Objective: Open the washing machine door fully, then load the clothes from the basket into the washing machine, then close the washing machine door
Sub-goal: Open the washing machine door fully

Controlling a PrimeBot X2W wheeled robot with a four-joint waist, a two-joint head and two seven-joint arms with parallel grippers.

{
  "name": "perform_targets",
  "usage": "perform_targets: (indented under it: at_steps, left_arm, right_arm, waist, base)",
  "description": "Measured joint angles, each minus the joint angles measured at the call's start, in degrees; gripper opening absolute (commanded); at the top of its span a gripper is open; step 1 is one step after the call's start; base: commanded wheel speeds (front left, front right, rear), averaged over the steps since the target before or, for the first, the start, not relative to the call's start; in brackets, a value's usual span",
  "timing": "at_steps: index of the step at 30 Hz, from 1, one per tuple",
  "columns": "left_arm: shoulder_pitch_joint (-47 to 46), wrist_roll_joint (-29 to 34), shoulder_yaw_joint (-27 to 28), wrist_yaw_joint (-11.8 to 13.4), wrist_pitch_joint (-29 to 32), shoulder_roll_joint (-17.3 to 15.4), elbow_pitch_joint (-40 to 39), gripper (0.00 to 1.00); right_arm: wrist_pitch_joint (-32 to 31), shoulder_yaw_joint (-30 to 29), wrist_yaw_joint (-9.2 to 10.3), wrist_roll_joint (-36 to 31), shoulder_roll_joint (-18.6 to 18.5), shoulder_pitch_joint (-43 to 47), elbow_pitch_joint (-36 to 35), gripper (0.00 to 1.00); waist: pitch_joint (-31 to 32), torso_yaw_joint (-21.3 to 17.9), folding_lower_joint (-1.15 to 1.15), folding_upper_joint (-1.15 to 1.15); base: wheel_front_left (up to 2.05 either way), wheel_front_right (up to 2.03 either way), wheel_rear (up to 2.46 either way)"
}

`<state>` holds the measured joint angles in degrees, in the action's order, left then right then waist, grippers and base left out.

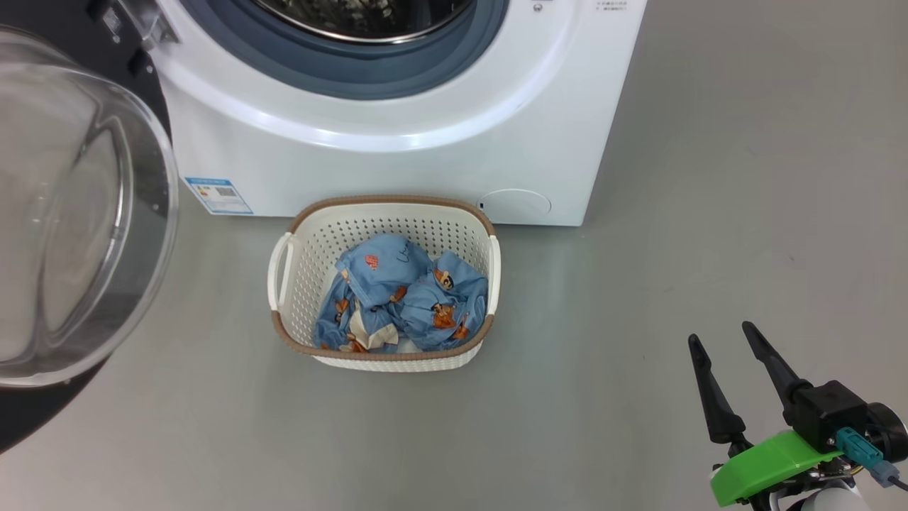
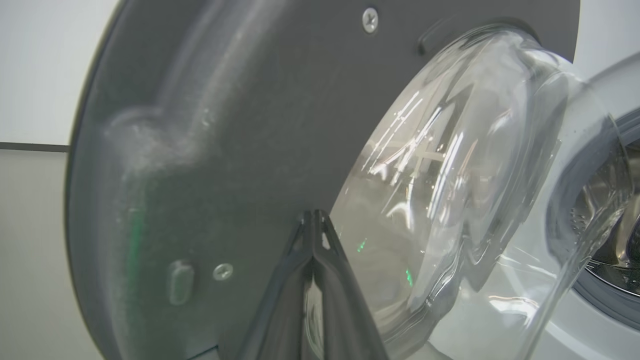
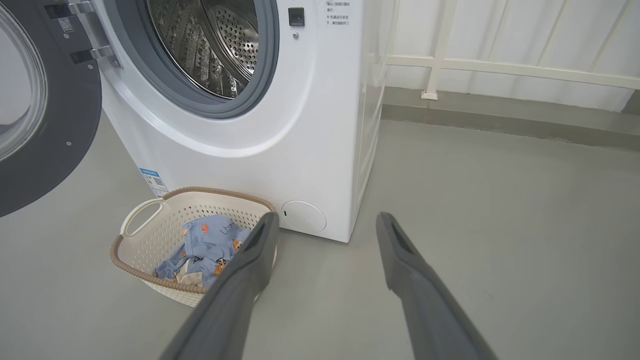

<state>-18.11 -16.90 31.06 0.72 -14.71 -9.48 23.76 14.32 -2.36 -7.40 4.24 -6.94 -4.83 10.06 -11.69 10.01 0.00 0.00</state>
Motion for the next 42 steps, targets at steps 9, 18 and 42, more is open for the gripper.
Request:
perform_targets:
  at_steps: [9, 18, 42]
  left_arm:
    - [-3.06, 2.24, 2.20, -1.90, 0.00, -0.73, 3.20, 0.00]
    - [-1.71, 6.06, 2.83, -4.64, 0.00, 1.59, -0.59, 0.00]
    - [16.29, 6.93, -19.30, -5.93, 0.00, 7.81, -17.81, 1.00]
  right_arm:
    - [0.00, -0.07, 0.00, 0.10, -0.05, -0.18, 0.24, 1.00]
    - [0.00, -0.12, 0.00, 1.01, 0.53, -0.19, 0.57, 1.00]
    - [0.00, 0.05, 0.00, 1.31, 2.18, 2.58, 0.14, 1.00]
  waist:
    - [-0.44, -0.62, 0.00, 0.00]
    - [1.83, -0.67, 0.00, 0.00]
    - [8.18, -4.62, 0.00, 0.00]
  base:
    - [0.00, 0.00, 0.00]
    - [0.00, 0.00, 0.00]
    - [0.00, 0.00, 0.00]
